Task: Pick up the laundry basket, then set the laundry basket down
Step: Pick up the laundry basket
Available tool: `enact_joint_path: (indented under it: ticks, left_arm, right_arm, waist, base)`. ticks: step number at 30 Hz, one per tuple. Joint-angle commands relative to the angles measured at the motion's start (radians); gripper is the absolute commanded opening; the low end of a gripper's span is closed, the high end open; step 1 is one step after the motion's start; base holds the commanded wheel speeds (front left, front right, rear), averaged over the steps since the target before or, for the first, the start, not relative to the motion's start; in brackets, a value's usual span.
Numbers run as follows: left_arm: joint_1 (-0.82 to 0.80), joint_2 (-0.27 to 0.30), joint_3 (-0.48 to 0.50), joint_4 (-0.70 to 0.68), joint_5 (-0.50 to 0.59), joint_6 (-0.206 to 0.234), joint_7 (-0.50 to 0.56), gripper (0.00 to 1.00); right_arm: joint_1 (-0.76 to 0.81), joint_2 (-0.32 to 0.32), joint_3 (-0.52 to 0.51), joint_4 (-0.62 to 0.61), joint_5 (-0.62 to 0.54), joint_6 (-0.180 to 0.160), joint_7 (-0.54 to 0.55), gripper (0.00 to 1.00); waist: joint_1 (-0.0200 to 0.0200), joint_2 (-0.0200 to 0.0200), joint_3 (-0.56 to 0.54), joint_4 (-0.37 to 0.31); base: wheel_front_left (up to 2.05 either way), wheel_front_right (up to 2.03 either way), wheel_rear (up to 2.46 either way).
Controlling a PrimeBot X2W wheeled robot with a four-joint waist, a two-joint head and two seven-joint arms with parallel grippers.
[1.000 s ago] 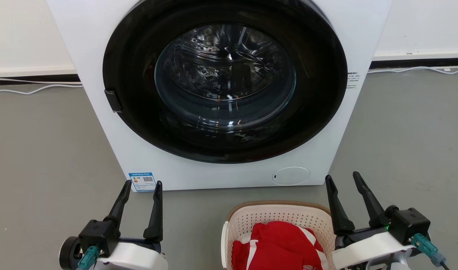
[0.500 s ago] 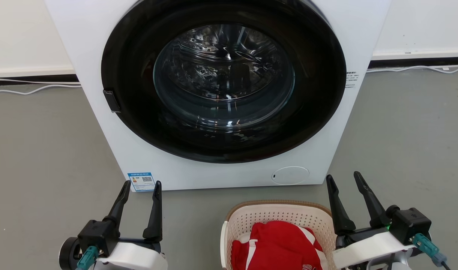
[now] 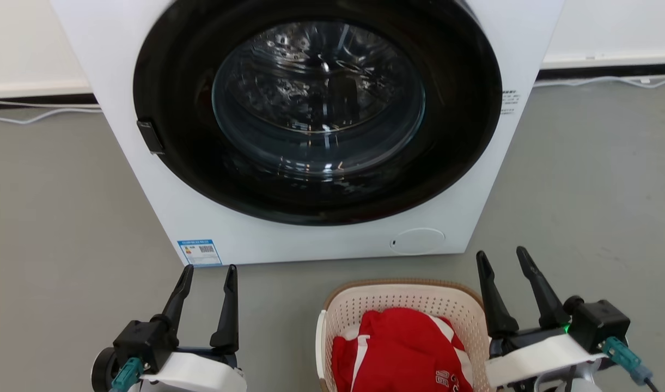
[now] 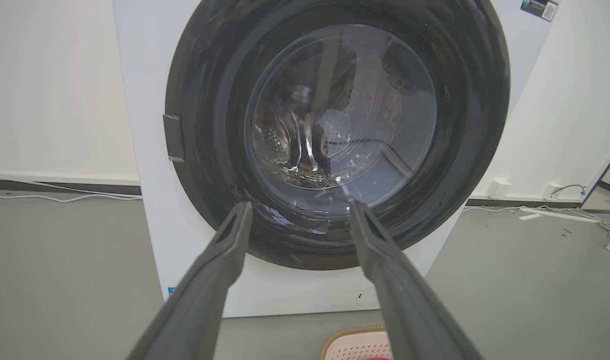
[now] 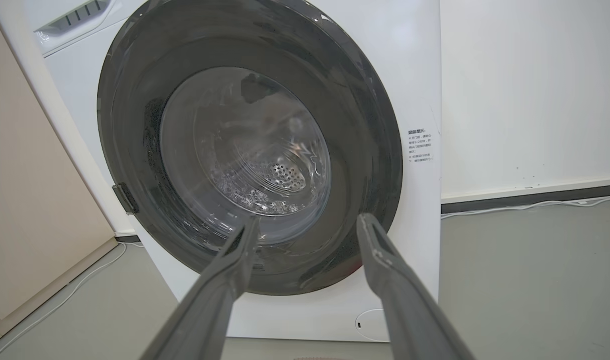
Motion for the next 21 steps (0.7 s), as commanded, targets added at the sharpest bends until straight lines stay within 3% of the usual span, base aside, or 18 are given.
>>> enact_joint_path:
  ticks: [1, 11, 21]
  left_arm:
    - [-0.047, 0.009, 0.025, -0.021, -0.007, 0.006, -0.006, 1.0]
    - [-0.122, 0.009, 0.003, 0.041, -0.035, 0.001, -0.006, 1.0]
    - [-0.261, 0.009, -0.02, 0.239, -0.127, -0.014, -0.006, 1.0]
  right_arm:
    - [-0.062, 0.0, 0.019, -0.038, 0.008, 0.007, -0.014, 1.0]
    - [-0.094, 0.0, 0.01, -0.057, 0.014, 0.007, -0.014, 1.0]
    - [-0.14, -0.005, -0.011, -0.08, 0.033, 0.007, -0.014, 1.0]
  waist:
    - [0.0, 0.0, 0.016, -0.003]
    - [0.0, 0.0, 0.128, -0.023]
    - [0.0, 0.0, 0.264, -0.068]
  base:
    - [0.0, 0.0, 0.0]
    - [0.0, 0.0, 0.0]
    - [0.0, 0.0, 0.0]
